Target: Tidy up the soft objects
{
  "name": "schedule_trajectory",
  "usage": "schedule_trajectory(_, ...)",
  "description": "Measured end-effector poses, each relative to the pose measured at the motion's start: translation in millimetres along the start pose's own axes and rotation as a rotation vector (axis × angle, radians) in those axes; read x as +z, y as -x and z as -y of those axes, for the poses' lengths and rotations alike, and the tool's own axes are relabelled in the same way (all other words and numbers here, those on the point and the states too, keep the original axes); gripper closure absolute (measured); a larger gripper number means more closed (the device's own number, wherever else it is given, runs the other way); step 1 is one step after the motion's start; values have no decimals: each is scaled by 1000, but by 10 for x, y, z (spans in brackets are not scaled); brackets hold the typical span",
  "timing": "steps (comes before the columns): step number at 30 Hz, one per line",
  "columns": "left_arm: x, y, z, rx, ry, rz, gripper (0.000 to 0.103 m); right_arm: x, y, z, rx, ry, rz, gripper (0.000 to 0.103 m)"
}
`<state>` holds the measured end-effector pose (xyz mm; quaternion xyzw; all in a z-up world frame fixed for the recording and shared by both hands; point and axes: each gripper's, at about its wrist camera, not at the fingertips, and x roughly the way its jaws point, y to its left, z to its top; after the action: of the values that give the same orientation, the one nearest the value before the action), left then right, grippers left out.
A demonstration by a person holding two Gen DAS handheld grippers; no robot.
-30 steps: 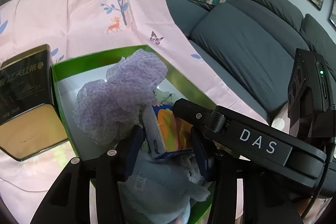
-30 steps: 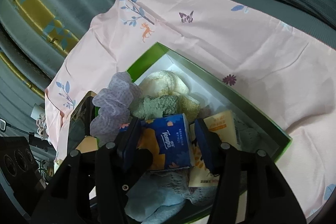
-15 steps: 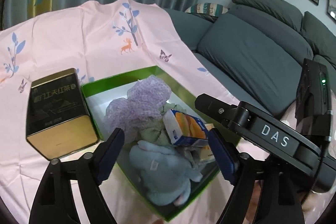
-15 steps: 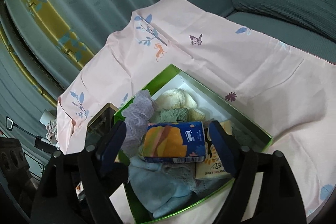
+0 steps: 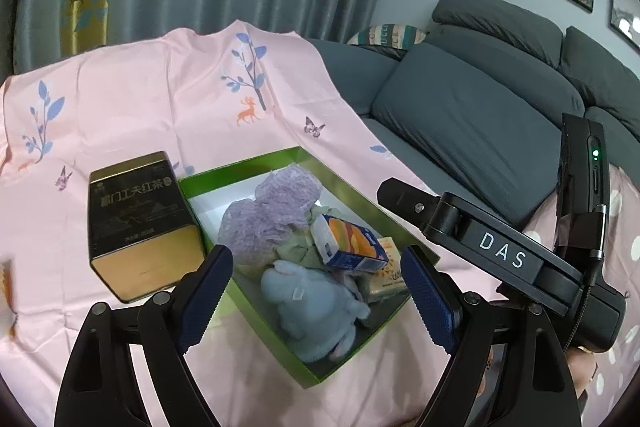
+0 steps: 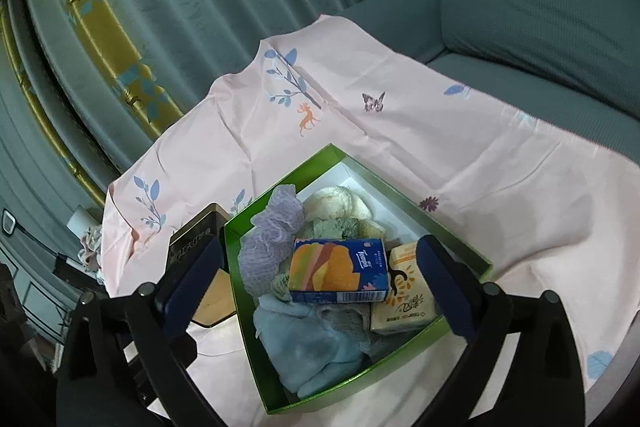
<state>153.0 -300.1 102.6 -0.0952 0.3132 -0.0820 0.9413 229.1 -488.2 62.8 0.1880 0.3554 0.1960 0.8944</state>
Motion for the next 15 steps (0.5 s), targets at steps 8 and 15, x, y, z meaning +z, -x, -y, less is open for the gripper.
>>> schedule_trajectory(8,-30,85,6,-18,9,-7,16,-21,176,-81,-67,47,23,2)
schedule_trajectory(15,-54,135,1,-24,28,-19,16,-52,359,-132,-127,81,50,1)
